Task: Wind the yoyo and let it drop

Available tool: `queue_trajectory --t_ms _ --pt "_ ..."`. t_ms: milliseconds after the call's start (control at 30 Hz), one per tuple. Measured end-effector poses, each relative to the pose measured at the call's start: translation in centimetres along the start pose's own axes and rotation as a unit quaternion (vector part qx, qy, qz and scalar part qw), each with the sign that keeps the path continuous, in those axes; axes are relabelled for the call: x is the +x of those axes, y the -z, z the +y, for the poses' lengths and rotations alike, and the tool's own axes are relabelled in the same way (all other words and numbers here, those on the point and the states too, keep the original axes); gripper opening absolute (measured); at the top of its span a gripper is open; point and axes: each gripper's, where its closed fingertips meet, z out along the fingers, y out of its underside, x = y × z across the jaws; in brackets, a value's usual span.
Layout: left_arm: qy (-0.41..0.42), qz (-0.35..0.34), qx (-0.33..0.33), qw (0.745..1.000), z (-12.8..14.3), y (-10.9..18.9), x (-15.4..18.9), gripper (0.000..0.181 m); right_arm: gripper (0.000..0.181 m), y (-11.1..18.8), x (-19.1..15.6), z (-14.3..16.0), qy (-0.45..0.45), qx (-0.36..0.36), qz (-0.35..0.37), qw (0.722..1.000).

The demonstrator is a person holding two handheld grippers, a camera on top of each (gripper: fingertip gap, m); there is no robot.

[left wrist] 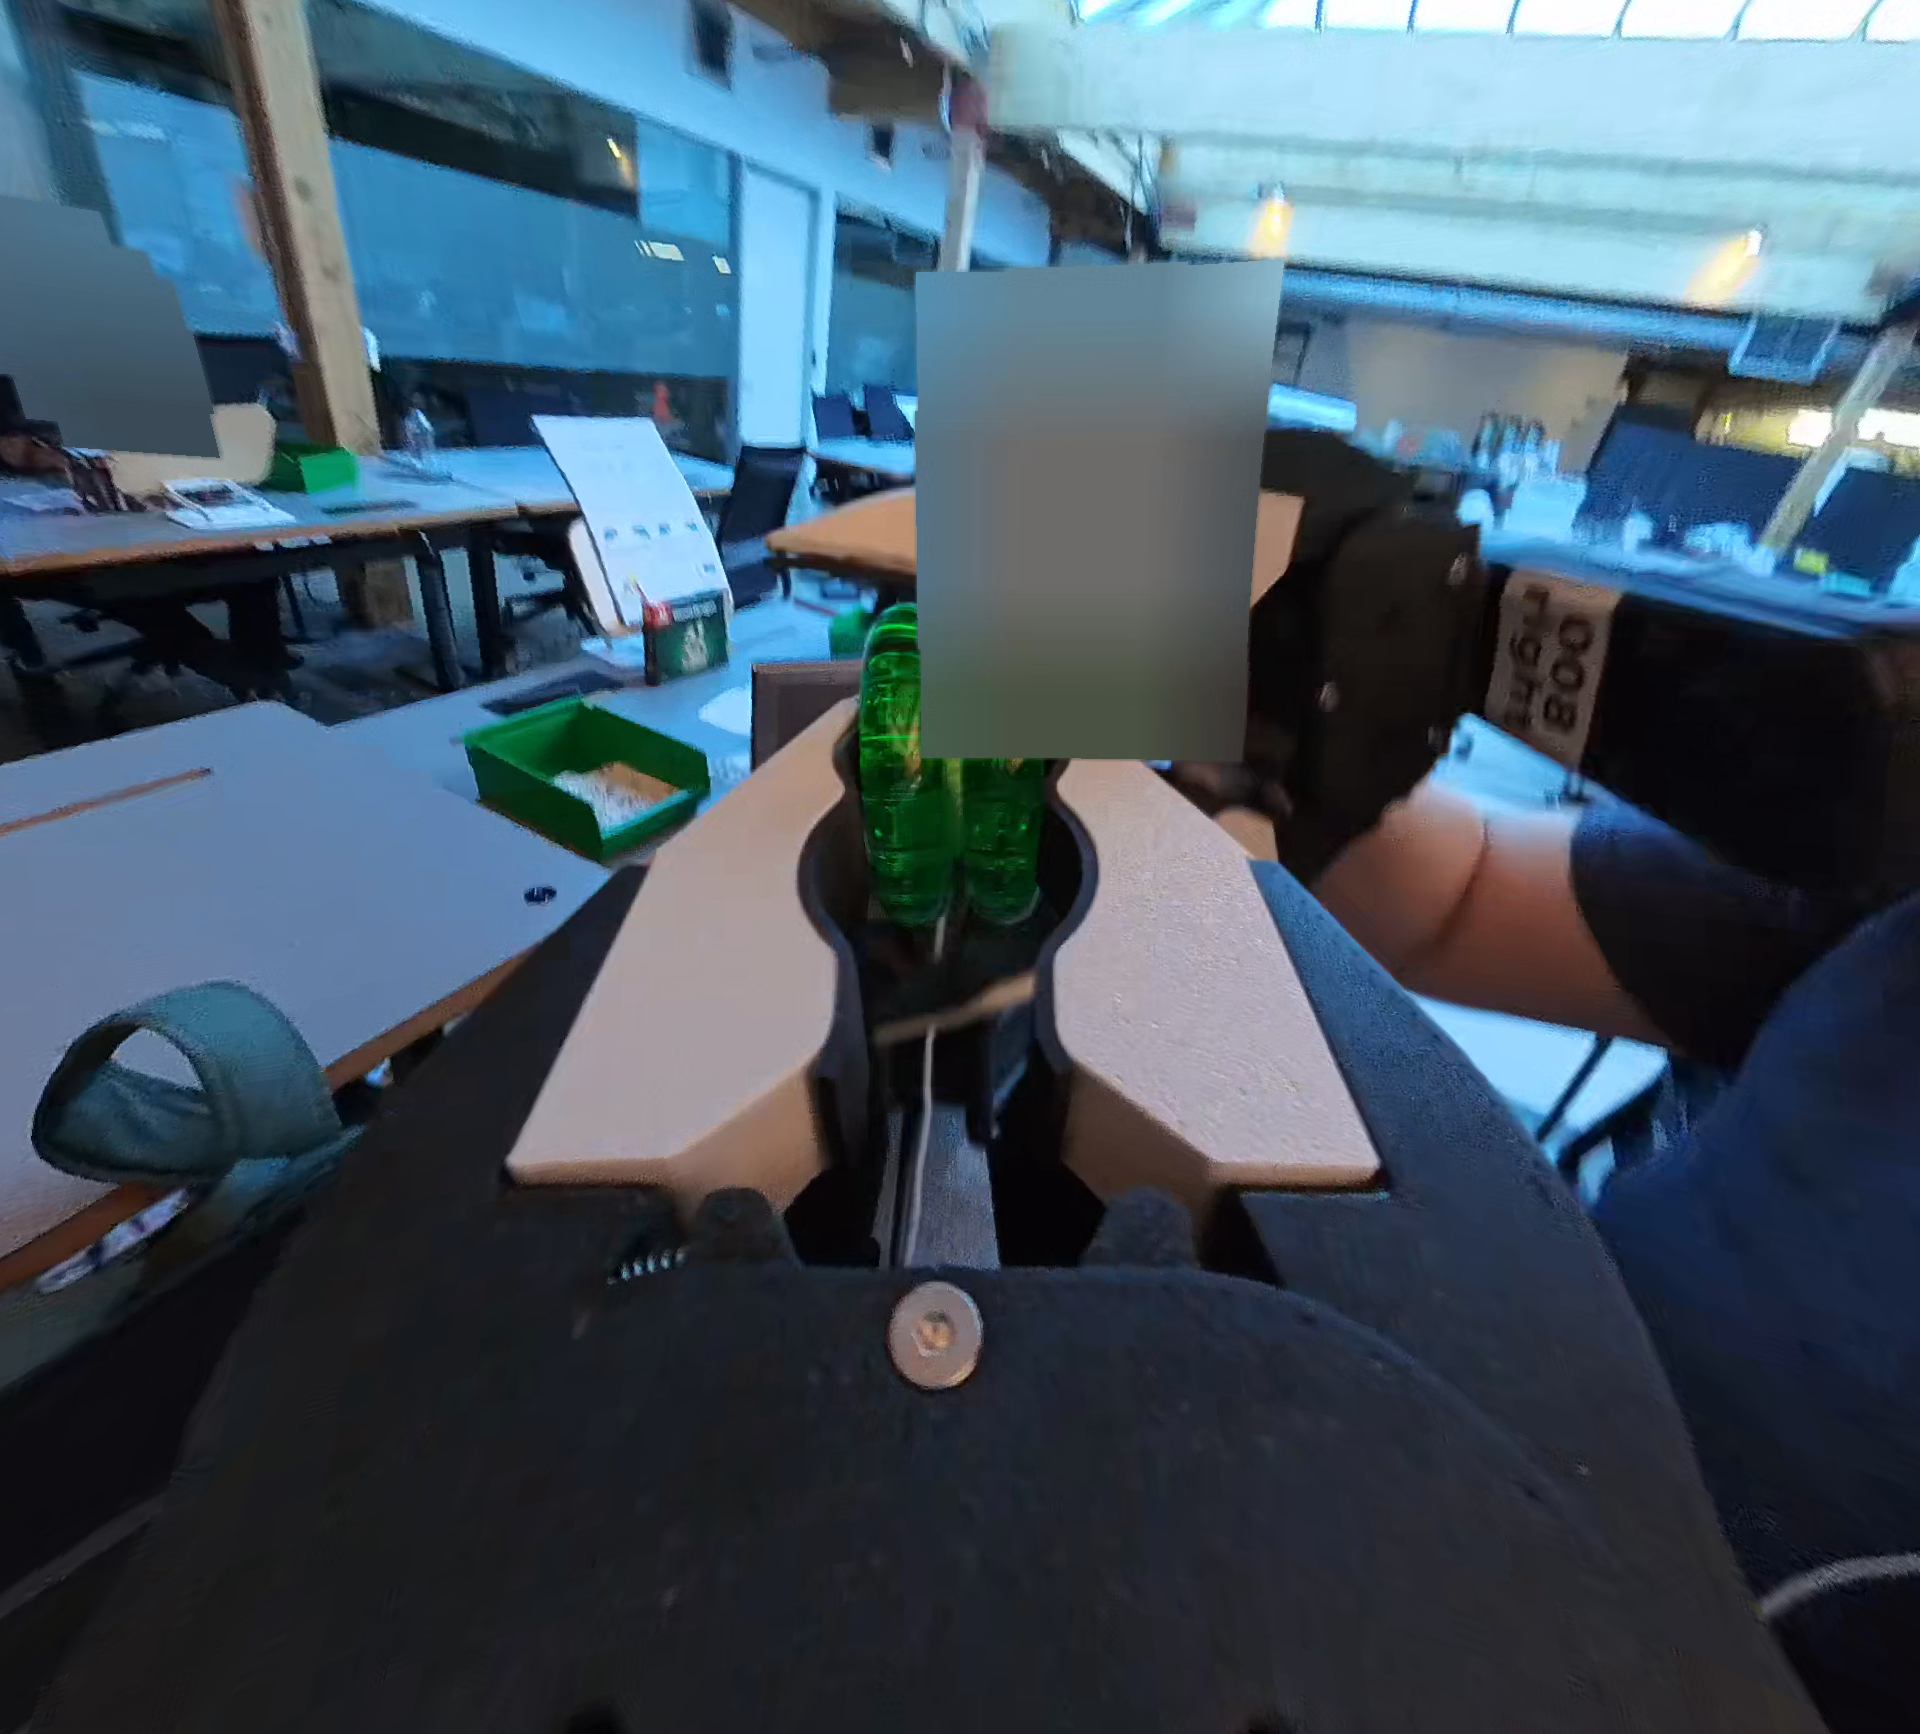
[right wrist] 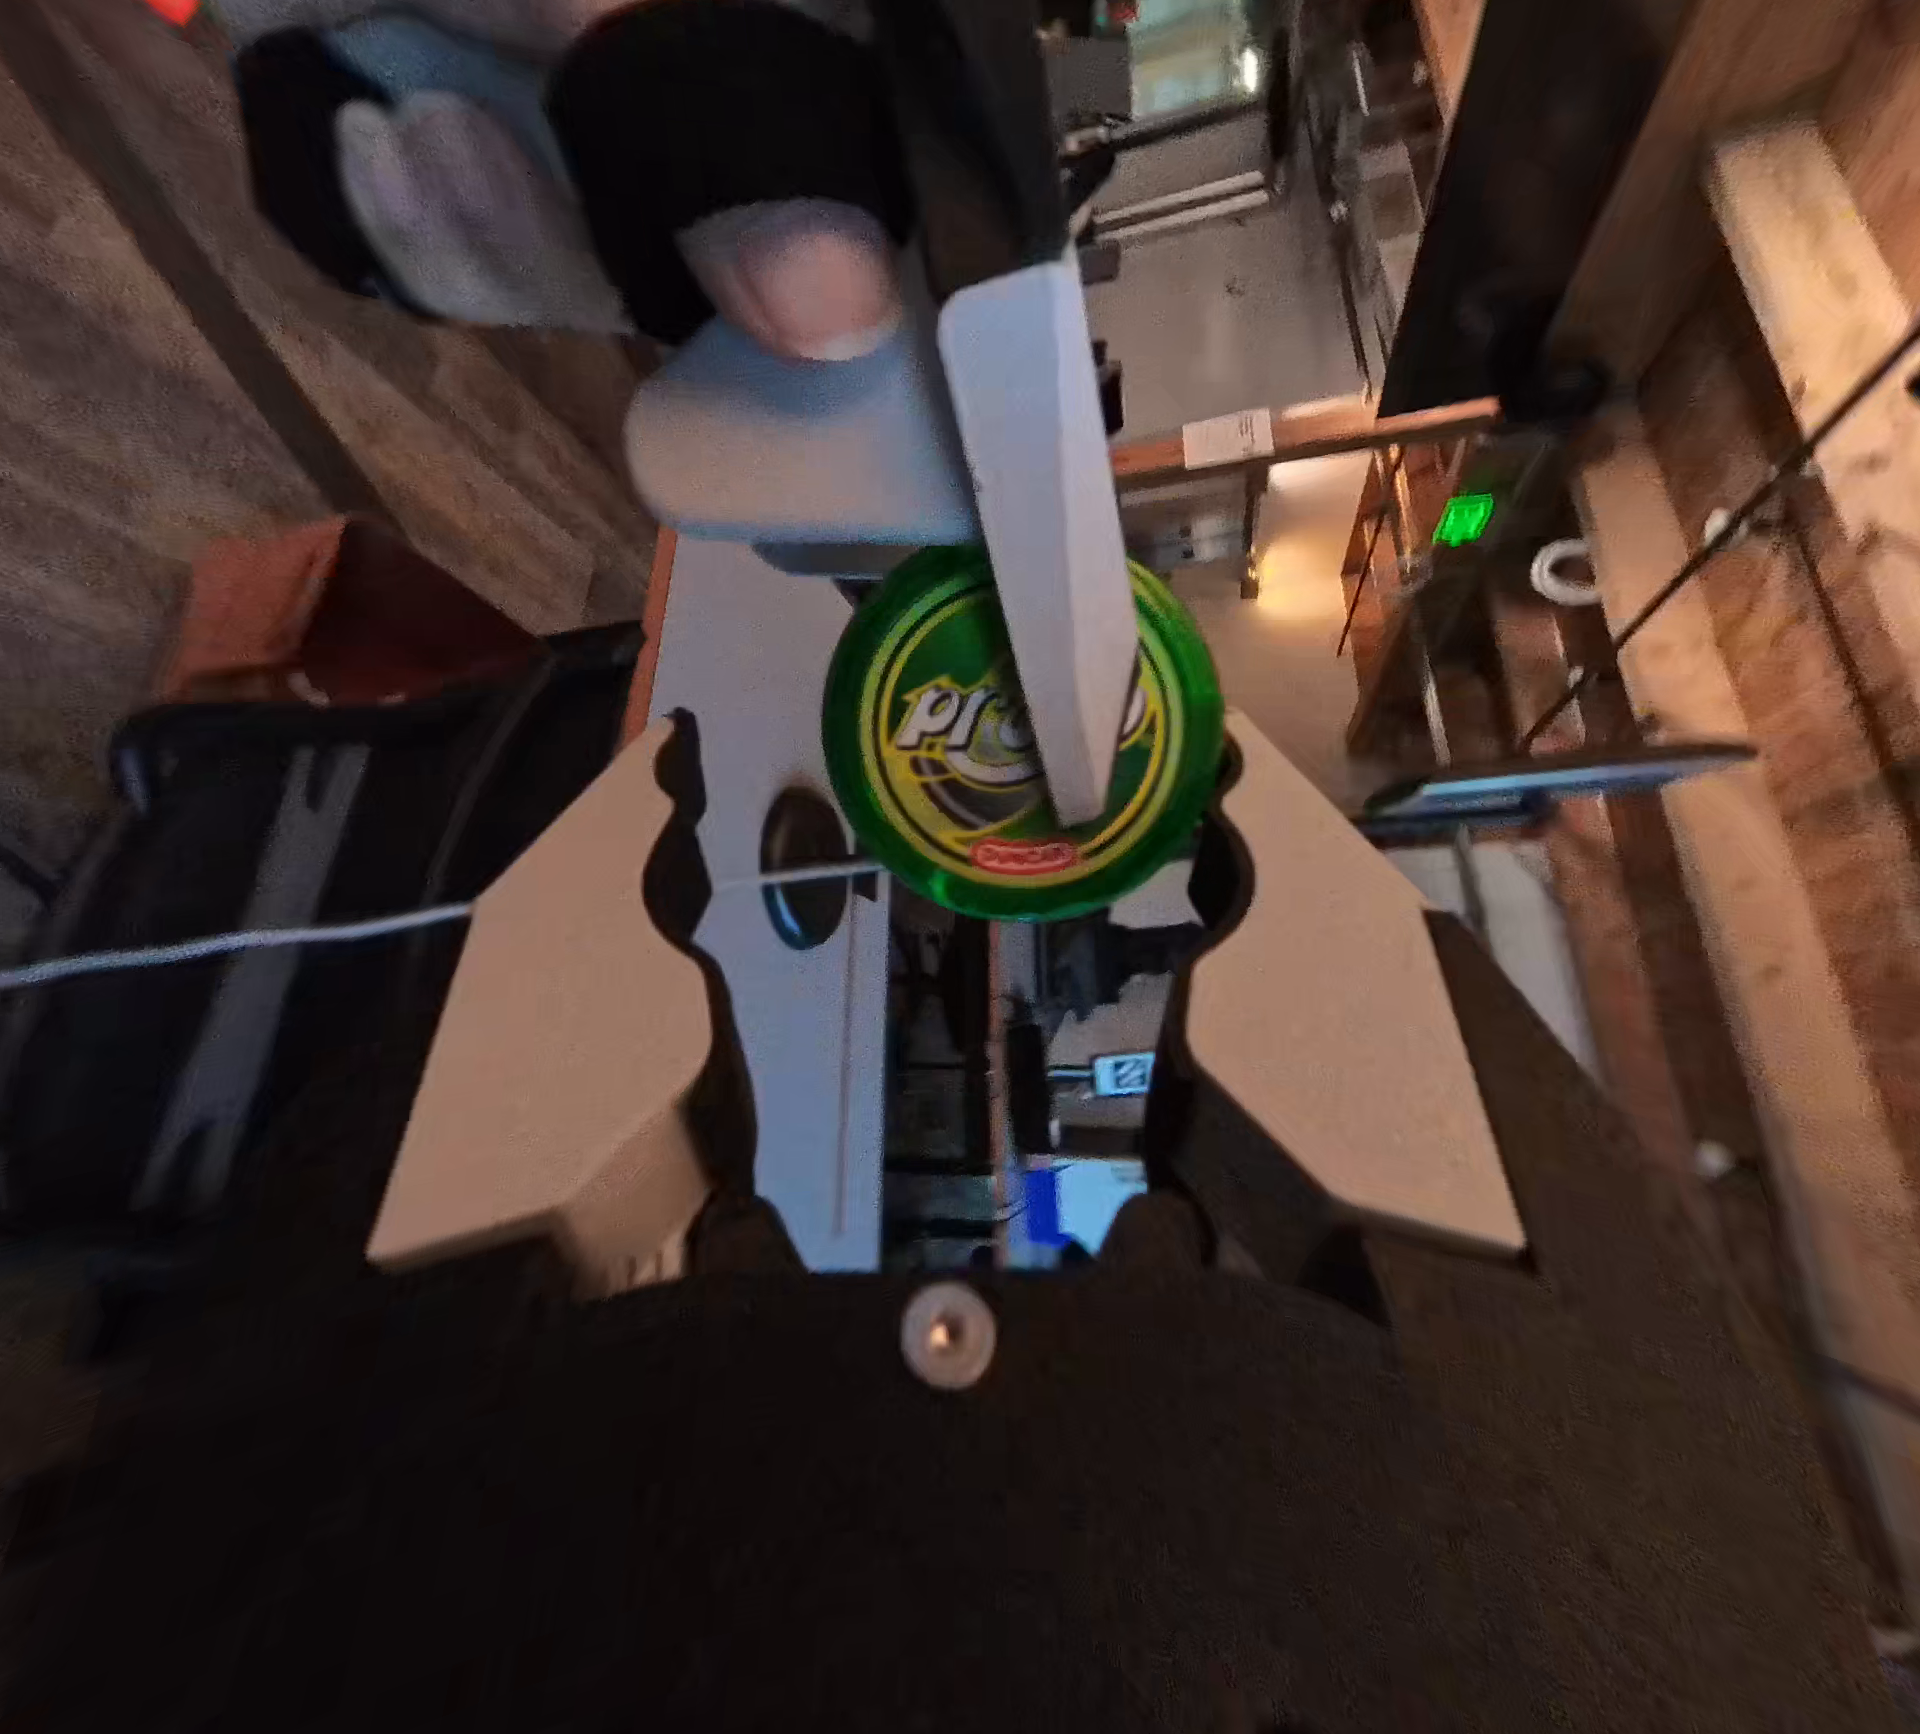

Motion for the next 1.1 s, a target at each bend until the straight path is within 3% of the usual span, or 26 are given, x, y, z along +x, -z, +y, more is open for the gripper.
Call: queue_trajectory --t_ms 67,133,200,267,300,367,400,467,500,600,633,733,833,900,1000,1100 --pt "0.008 -0.012 0.029 0.999 -0.3 0.1 -0.2 0.026 0.1 -0.7 0.3 -0.2 -0.075 -0.004 0.055 0.996" --pt "0.002 -0.028 0.048 0.998 0.1 -0.1 -0.4 0.026 0.068 -0.6 1.7 0.5 -0.114 -0.022 0.121 0.986" --pt "0.003 -0.028 0.066 0.997 0.1 0.0 -0.3 0.027 0.068 -0.5 1.7 0.4 -0.112 -0.012 0.113 0.987" --pt "0.012 -0.007 0.031 0.999 0.5 -0.2 -0.1 0.028 0.068 -0.4 1.2 0.5 -0.042 -0.018 0.072 0.996" --pt "0.021 0.018 0.0 1.0 0.7 -0.5 0.1 0.03 0.068 -0.2 0.4 0.0 0.041 -0.004 0.039 0.998" --pt "0.045 0.078 -0.078 0.993 2.2 -0.9 1.5 0.035 0.066 0.4 -1.2 -1.0 0.21 0.043 0.005 0.977" --pt "0.045 0.089 -0.105 0.989 2.7 -1.0 1.6 0.036 0.066 0.5 -1.7 -0.9 0.238 0.042 -0.016 0.97" --pt "0.026 0.081 -0.111 0.99 2.6 -1.0 1.2 0.032 0.067 0.2 -1.3 -0.5 0.207 0.026 -0.03 0.977" --pt "0.016 0.072 -0.102 0.992 2.0 -0.9 0.9 0.032 0.077 -0.1 -0.5 -0.3 0.165 0.017 -0.013 0.986" --pt "-0.001 0.028 -0.029 0.999 -0.7 -0.3 -0.1 0.032 0.102 -0.8 1.4 0.8 -0.021 -0.018 0.045 0.999" --pt "0.002 0.018 0.003 1.0 -1.7 -0.1 -0.4 0.032 0.101 -0.9 1.8 0.7 -0.064 -0.011 0.07 0.995" --pt "0.0 0.005 0.042 0.999 -2.5 -0.1 -0.5 0.032 0.067 -0.6 3.1 -0.3 -0.129 0.024 0.14 0.981" --pt "-0.005 -0.01 0.047 0.999 -2.2 -0.1 -0.8 0.032 0.062 -0.8 2.9 0.0 -0.129 0.019 0.107 0.986" --pt "0.005 -0.004 0.013 1.0 -1.3 -0.2 -1.1 0.032 0.062 -1.0 2.1 0.3 -0.092 0.016 0.039 0.995" --pt "0.047 0.051 -0.072 0.995 0.8 -0.8 -0.3 0.034 0.062 -0.4 0.8 0.6 0.133 0.03 -0.032 0.99" --pt "0.047 0.075 -0.118 0.989 2.1 -1.0 0.1 0.033 0.062 0.0 -0.4 1.0 0.194 0.008 -0.101 0.976"
